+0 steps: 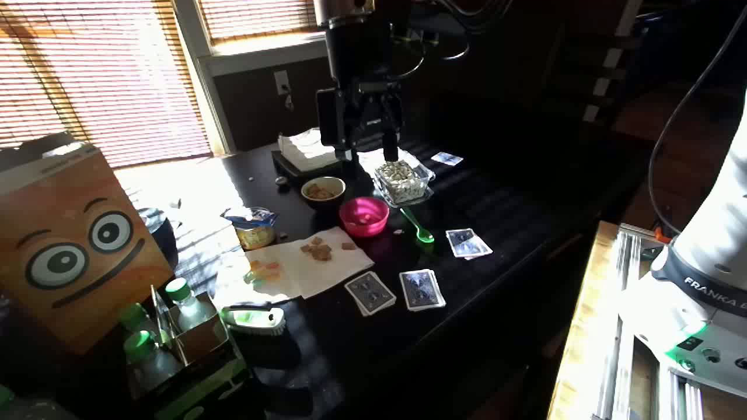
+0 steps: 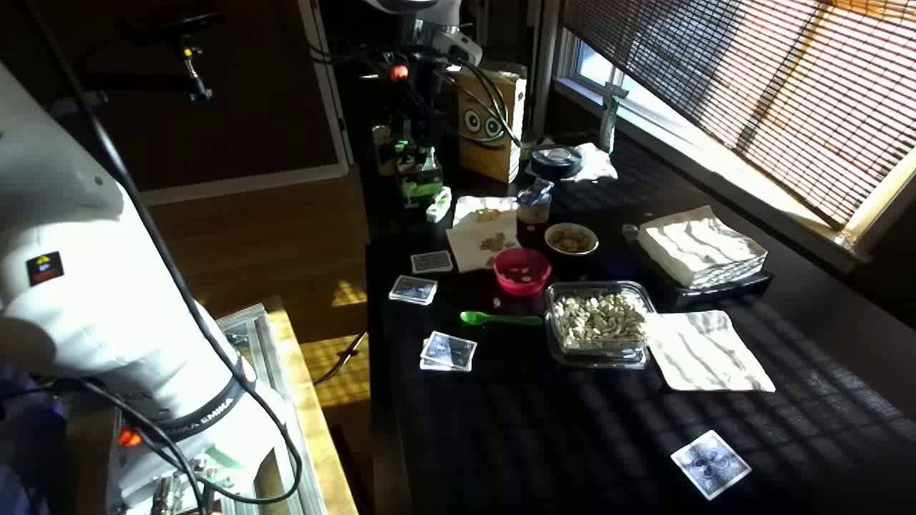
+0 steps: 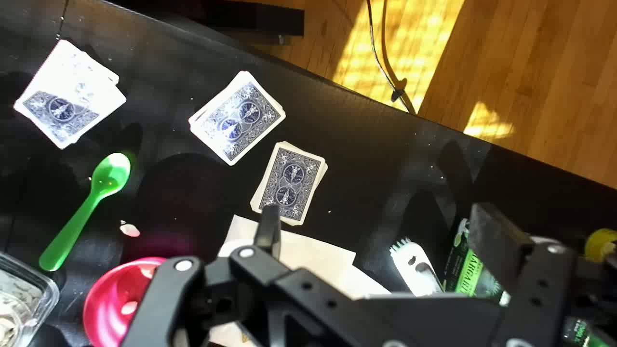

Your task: Transfer a spoonful of contents from the transparent bowl to the pink bowl

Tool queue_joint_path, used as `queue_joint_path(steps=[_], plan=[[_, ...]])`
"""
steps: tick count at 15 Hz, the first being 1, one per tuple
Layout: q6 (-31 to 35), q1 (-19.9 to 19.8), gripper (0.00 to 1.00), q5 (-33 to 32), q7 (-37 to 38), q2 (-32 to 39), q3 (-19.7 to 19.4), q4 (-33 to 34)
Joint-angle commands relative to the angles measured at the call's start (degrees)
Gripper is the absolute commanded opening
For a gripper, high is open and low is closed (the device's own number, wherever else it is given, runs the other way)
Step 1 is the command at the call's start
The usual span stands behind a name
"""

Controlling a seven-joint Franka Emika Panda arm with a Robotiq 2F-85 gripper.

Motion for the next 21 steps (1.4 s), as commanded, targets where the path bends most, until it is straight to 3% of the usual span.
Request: queue_joint_path(steps=[1,5,9,14,21], plan=[[-0.10,-0.06,1.00,-0.01,0.00,0.01,0.05,0.07],[-0.10,-0.06,1.00,-0.01,0.00,0.01,0.04,0.07],[7.45,-0.97,1.00,-2.72,7.53,1.19,0.16,-2.31],[14.07,-0.99,1.00,0.07,7.14,1.89,-0.53,-4.95],[19.70,-4.37,1.00,-12.25,21.26,3.74,-2.52,-8.50]])
